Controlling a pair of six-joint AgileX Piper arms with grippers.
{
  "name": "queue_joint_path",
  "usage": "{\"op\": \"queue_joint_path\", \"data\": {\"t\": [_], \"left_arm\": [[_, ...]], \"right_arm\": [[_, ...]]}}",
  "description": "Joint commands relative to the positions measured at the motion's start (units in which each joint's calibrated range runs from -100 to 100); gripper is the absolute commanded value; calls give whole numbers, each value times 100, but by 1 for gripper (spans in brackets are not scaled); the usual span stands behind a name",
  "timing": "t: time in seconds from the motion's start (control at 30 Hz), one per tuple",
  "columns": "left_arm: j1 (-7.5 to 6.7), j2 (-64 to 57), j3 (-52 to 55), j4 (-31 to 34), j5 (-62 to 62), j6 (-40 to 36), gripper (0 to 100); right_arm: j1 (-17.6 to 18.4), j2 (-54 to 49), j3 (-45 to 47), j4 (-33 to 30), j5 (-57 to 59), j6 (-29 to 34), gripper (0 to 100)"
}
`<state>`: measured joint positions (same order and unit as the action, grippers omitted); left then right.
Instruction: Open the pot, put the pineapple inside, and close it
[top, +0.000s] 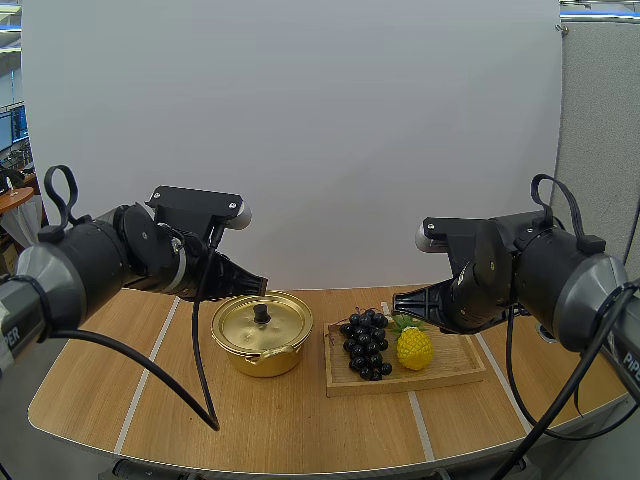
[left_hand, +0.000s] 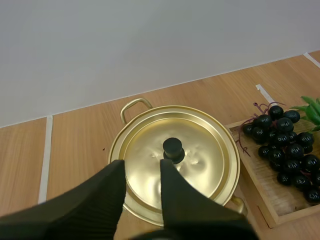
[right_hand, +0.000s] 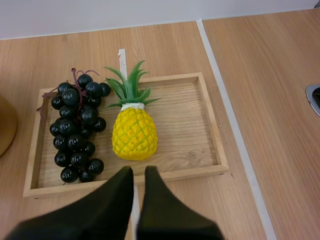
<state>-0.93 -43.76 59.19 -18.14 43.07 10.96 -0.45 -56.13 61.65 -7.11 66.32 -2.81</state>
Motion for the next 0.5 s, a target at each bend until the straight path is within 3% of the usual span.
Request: {"op": "queue_joint_path", "data": {"t": [0.0, 0.03, 0.13, 0.37, 0.47], "left_arm": [[15, 90, -43, -105, -158, 180, 95], [15, 100, -43, -105, -139, 269, 100], [15, 120, -43, -105, -123, 662, 100], [15, 172, -122, -238, -57, 1481, 100], [15, 431, -476, -622, 623, 2034, 100]], "right_arm": [[-27, -43, -58, 5, -203, -51, 58], [-27, -43, -58, 5, -228, -51, 67], [-27, -43, -58, 5, -228, -51, 98], [-27, -43, -58, 138, -71, -51, 100], [-27, -43, -58, 208, -49, -51, 100]]}}
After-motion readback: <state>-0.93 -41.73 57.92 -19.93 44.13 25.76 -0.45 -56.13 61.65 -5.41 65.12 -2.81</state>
